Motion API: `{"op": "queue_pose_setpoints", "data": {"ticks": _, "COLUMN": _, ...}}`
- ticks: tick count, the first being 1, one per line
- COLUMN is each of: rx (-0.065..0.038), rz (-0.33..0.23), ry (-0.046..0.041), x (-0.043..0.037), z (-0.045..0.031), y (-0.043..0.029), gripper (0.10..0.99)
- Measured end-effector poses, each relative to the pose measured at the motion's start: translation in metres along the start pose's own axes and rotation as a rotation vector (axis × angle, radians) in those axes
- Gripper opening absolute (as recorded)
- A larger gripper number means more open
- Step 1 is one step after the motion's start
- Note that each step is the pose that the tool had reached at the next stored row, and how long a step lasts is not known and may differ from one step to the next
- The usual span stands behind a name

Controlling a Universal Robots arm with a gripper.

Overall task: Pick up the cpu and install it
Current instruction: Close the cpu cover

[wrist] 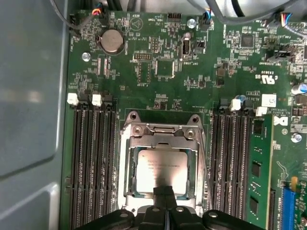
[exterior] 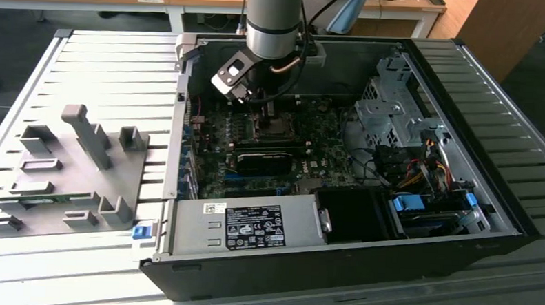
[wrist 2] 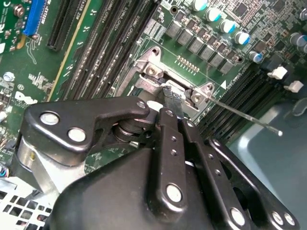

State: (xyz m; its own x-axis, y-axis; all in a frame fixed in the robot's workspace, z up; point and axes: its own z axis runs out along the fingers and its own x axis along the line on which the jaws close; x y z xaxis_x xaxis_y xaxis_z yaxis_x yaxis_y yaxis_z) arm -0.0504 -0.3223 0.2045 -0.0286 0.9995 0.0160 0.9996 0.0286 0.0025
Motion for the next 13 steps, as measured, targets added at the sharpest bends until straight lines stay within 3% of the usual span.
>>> {"op": "queue_pose_setpoints", "data": {"ticks": 8, "rx": 0.001, "rz": 0.0, "ry": -0.0007, "x": -0.0002, "z": 0.0049, "y": 0.0003, "gripper": 0.106}}
{"op": "queue_pose_setpoints", "data": {"ticks": 13, "rx": 0.0, "rz": 0.0, "ry": 0.0, "x": -0.0003, "z": 0.0056, "y": 0.004, "gripper": 0.106}}
